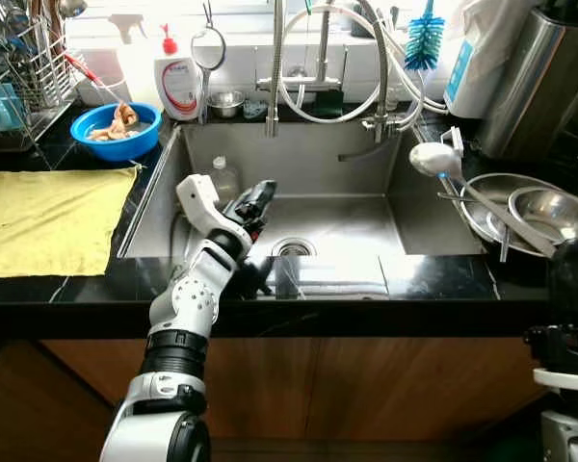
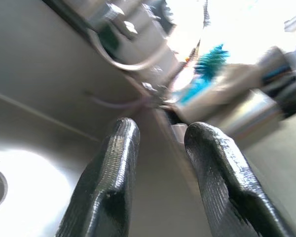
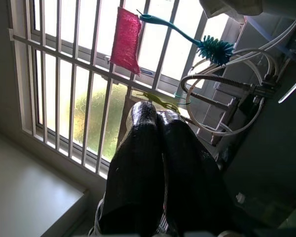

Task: Kitchen organization

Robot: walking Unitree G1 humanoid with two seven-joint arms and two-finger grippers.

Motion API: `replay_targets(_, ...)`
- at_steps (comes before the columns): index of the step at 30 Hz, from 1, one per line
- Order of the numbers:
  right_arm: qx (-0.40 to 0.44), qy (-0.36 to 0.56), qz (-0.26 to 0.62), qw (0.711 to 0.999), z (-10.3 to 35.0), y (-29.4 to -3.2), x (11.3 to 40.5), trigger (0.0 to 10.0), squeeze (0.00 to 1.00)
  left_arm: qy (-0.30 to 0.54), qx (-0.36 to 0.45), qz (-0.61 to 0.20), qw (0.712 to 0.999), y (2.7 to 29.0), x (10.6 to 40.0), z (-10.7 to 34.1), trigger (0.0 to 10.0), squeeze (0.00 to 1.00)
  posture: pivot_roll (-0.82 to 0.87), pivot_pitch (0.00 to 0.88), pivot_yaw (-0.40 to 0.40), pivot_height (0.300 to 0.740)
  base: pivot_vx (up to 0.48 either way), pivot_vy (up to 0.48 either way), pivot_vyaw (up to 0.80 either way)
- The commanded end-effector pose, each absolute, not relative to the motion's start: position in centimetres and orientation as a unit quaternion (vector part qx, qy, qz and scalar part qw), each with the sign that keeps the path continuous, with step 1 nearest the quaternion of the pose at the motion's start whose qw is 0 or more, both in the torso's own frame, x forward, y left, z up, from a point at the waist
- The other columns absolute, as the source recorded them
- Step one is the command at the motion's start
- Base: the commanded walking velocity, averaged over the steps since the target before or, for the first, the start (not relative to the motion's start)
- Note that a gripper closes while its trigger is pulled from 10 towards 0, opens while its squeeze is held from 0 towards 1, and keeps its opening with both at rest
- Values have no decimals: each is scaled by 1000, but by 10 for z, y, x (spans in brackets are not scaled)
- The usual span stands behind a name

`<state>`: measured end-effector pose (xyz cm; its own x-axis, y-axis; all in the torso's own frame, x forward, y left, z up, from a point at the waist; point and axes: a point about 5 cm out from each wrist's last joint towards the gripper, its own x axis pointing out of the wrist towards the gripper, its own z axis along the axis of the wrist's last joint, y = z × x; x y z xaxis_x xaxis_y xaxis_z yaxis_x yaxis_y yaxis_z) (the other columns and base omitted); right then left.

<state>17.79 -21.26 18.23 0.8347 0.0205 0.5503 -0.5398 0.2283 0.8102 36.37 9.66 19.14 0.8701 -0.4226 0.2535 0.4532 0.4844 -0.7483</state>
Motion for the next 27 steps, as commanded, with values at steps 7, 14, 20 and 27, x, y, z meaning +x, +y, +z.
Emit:
replay_targets(7,600,-214,211,742,184,-201,175,10000,0,-33,-499,-324,803,93,355,213,10000,0,-28,0,7,740,0,0,0)
replay_targets(14,617,-202,210,731,180,-195,174,10000,0,-24,-497,-387,776,82,344,221,10000,0,-33,0,10,740,0,0,0)
replay_targets(20,621,-202,206,729,178,-194,173,10000,0,-14,-513,-419,749,76,338,225,10000,0,-31,0,13,740,0,0,0)
replay_targets(27,612,-197,233,730,181,-188,171,10000,0,9,-488,-468,737,64,325,223,10000,0,-36,0,17,740,0,0,0)
